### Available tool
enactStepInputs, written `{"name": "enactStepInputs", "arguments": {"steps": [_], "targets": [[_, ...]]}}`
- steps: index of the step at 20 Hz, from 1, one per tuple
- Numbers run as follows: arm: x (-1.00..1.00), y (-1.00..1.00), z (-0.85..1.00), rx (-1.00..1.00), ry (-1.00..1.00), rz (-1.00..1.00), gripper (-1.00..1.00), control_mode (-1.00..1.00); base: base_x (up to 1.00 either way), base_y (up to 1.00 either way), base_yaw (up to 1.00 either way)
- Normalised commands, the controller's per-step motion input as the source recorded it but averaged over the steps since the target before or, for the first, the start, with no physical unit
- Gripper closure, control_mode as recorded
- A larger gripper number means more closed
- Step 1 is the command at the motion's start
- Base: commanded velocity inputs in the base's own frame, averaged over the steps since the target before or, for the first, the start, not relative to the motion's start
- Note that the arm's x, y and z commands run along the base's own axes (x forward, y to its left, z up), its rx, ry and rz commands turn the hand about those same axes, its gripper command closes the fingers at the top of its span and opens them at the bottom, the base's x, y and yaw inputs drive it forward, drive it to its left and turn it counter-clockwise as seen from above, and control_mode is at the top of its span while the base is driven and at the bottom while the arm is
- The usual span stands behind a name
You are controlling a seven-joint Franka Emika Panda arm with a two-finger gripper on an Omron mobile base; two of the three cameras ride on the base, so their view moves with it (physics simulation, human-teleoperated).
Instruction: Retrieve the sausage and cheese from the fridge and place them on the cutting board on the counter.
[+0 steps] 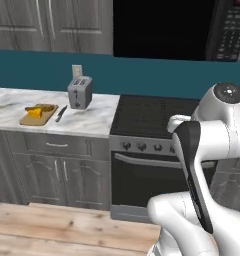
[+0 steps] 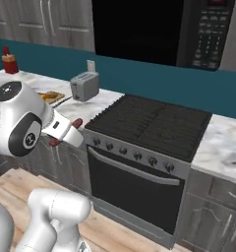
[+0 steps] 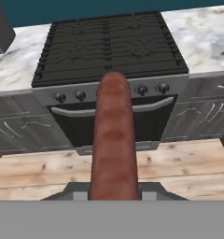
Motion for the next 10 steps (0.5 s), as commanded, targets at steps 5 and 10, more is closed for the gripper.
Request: {"name": "enactStepInputs", "arguments": {"steps": [5, 10], "targets": [[0.00, 0.00, 0.00, 0.00, 0.00, 0.00, 1.00, 1.00, 0.68, 0.73, 0.00], [0.00, 0.00, 0.00, 0.00, 0.00, 0.00, 1.00, 1.00, 0.68, 0.72, 0.00]]}}
